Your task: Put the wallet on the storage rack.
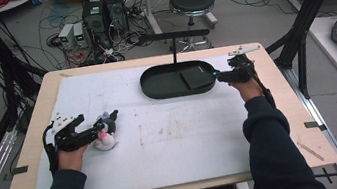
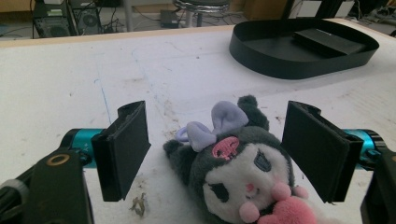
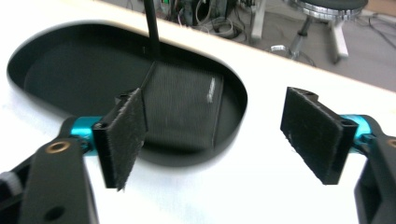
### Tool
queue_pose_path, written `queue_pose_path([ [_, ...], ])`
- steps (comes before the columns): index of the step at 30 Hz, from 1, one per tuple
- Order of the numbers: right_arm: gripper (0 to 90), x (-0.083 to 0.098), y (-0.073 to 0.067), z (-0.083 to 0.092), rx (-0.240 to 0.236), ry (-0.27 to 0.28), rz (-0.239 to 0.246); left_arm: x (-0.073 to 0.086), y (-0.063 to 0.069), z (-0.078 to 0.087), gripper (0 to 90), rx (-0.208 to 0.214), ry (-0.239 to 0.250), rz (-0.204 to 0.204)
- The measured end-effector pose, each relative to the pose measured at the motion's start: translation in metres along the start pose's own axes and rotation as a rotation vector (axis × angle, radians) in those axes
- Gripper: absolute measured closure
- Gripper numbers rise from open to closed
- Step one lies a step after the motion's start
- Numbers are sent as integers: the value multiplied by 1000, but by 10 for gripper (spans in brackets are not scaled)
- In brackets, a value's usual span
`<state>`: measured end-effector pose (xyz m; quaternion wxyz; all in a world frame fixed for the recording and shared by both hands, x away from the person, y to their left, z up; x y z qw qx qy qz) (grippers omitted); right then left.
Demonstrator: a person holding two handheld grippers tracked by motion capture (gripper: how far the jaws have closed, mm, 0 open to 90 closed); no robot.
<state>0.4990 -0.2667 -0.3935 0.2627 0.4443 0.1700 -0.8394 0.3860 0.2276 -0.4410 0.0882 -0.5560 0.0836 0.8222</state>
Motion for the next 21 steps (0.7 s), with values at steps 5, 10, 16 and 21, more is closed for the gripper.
queue_pose_path([
  [5, 223, 34, -11, 40, -3, 19, 51, -3, -1, 0, 227, 0, 20, 7],
  [10, 223, 59, -22, 57, -1, 25, 68, -5, 0, -4, 227, 9, 27, 17],
  [16, 219, 70, -23, 61, 7, 31, 43, -6, 3, -7, 230, 14, 29, 8],
  [21, 219, 73, -21, 60, 8, 34, 28, -6, 3, -7, 230, 9, 27, 10],
])
Point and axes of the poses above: each handheld gripper's, and its own axes: z roughly backward along the jaws, x roughly out of its underside, y roughly to its right, the point moved 6 cm from there along -z, roughly forward along the jaws, and after that the axes turned 11 degrees about -x, right-handed, at the moved point
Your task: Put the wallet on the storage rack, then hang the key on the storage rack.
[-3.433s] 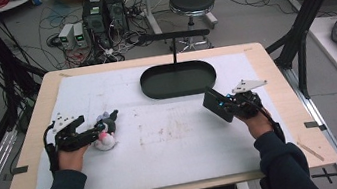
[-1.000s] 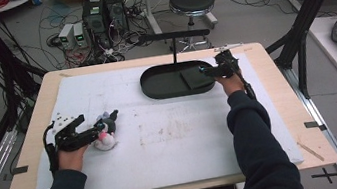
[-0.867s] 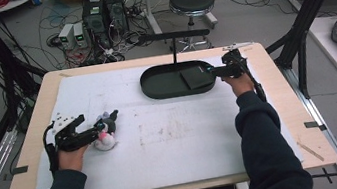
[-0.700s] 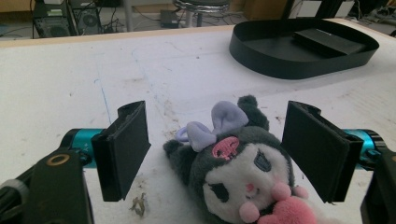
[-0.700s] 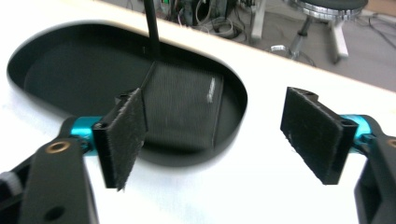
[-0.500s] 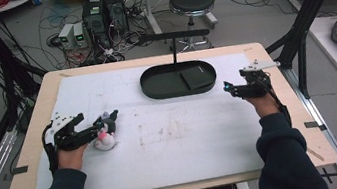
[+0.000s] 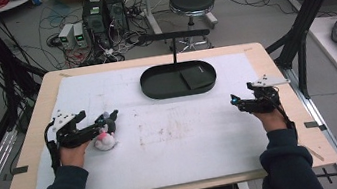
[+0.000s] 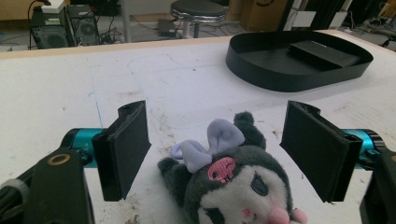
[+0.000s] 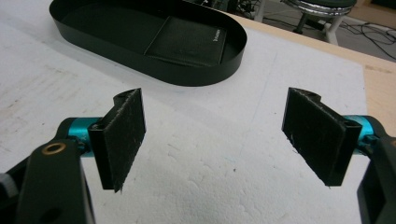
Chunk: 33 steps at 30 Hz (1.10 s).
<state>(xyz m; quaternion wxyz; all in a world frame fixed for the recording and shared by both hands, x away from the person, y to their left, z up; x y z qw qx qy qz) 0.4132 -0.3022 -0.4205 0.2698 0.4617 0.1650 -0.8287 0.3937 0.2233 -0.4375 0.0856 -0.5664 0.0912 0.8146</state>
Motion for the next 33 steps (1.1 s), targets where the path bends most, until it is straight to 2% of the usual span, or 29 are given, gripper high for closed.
queue_pose_path([
  [9, 219, 3, -3, -3, -10, -10, -12, 0, 2, 0, 230, 3, -7, -5],
  [15, 219, 5, -7, -8, -23, -25, 1, 1, 4, 0, 230, -4, -15, -19],
  [26, 220, 10, -6, -16, -44, -50, -4, 5, 11, 3, 230, -41, -46, -35],
  [27, 219, 10, -7, -16, -48, -52, -6, 6, 12, 2, 230, -47, -51, -33],
  [28, 220, 10, -7, -17, -54, -55, -8, 9, 12, 0, 230, -74, -75, -34],
  [30, 220, 10, -7, -17, -54, -56, -10, 11, 13, -1, 230, -80, -88, -31],
  [31, 220, 11, -8, -19, -56, -60, -7, 15, 11, -5, 230, -105, -116, -28],
  [33, 220, 11, -8, -20, -61, -65, 0, 17, 10, -6, 229, -117, -129, -1],
])
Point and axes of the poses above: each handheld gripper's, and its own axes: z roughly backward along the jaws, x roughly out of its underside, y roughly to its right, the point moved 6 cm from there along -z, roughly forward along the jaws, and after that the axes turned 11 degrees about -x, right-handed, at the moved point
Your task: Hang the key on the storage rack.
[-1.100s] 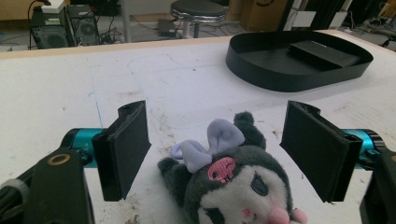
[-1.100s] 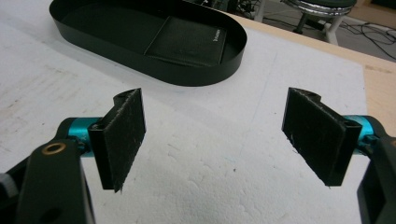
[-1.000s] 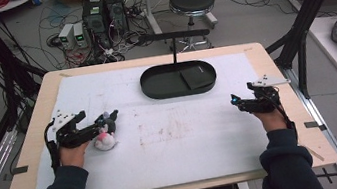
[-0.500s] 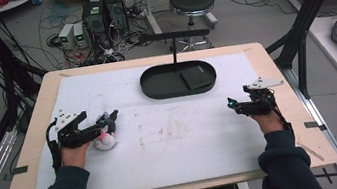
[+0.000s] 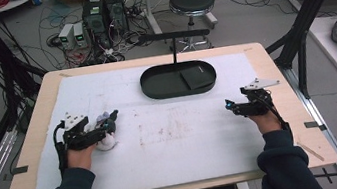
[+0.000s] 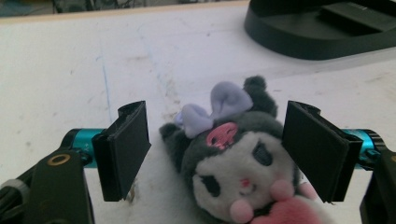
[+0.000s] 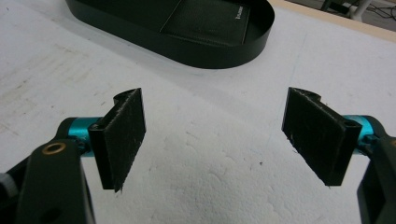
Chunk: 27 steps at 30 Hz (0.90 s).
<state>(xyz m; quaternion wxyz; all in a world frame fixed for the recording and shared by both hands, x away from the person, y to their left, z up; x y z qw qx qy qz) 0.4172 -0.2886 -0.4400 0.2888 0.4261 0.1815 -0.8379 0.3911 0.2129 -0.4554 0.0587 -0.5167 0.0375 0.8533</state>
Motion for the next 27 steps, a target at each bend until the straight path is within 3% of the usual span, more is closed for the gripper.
queue_pose_path([
  [3, 220, 0, -1, 0, -4, -4, -3, 1, 1, -2, 220, 0, -7, 13],
  [6, 220, 1, -1, 0, -8, 1, -13, 5, 10, -5, 219, 56, -44, 17],
  [11, 220, 1, -1, 3, -8, 8, -14, 11, 20, -11, 218, 80, -92, -8],
  [17, 220, 2, 1, 1, -9, 0, -20, 14, 23, -14, 207, 80, -118, -32],
  [20, 220, 3, 2, 1, -12, -3, -20, 21, 26, -19, 187, 47, -164, -96],
  [27, 220, 3, 1, 1, -11, -3, -22, 21, 31, -18, 294, 56, -175, -100],
])
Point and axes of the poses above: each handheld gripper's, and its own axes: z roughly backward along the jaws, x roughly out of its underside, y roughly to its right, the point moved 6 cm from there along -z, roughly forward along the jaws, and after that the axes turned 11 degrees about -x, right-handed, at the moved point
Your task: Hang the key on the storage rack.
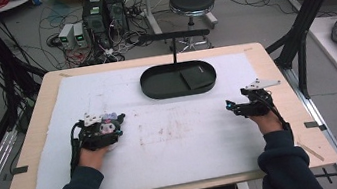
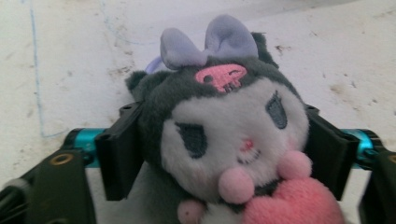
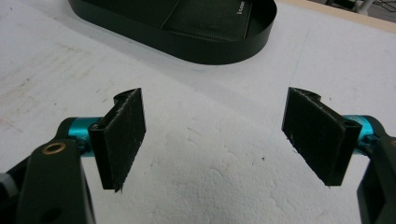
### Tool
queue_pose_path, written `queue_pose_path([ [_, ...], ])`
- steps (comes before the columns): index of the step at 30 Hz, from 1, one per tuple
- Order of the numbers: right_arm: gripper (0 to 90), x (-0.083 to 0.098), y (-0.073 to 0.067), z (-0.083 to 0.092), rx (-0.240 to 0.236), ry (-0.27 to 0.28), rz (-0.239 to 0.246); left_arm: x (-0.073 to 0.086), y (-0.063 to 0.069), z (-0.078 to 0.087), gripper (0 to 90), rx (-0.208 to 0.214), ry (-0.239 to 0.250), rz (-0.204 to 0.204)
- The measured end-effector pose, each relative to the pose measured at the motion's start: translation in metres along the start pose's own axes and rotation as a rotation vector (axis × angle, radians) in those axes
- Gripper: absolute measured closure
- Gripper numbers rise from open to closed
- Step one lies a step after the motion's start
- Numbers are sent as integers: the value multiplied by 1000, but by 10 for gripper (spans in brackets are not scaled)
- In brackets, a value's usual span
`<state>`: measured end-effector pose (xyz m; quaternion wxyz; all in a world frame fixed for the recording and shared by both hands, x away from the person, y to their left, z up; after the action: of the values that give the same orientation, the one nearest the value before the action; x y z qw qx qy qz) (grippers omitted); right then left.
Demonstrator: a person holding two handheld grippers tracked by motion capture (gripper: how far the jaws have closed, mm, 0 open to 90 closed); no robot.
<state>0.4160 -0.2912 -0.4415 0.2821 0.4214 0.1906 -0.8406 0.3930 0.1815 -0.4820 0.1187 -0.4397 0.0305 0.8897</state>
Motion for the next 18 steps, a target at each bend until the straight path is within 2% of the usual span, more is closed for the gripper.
queue_pose_path([
  [3, 220, 0, 0, 0, 0, 1, -3, -4, 3, 3, 339, 6, 24, -29],
  [5, 220, 0, -1, 0, 0, 3, -3, -6, 3, 5, 348, 9, 41, -27],
  [8, 220, -1, -1, 2, -5, 10, -5, -19, 4, 12, 349, 39, 86, -23],
  [10, 220, -1, -1, 2, -6, 12, -8, -23, 4, 14, 349, 46, 93, -26],
  [12, 220, -1, -1, 2, -8, 17, -5, -38, 5, 22, 349, 83, 127, -20],
  [13, 220, -1, -1, 2, -8, 17, -5, -38, 5, 22, 349, 83, 127, -20],
  [14, 220, -1, -1, 2, -10, 17, -2, -44, 5, 25, 349, 97, 142, -27],
  [15, 220, -2, -2, 3, -13, 22, -6, -57, 8, 30, 349, 156, 182, -36],
  [18, 220, -2, -1, 3, -15, 29, -7, -78, 10, 38, 349, 233, 228, -56],
])
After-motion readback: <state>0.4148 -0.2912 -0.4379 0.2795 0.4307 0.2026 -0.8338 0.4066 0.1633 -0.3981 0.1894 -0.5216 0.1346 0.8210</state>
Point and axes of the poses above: each handheld gripper's, and its own axes: z roughly backward along the jaws, x roughly out of its underside, y roughly to its right, the point moved 6 cm from there along -z, roughly forward along the jaws, and after that the axes turned 11 degrees about -x, right-handed, at the moved point
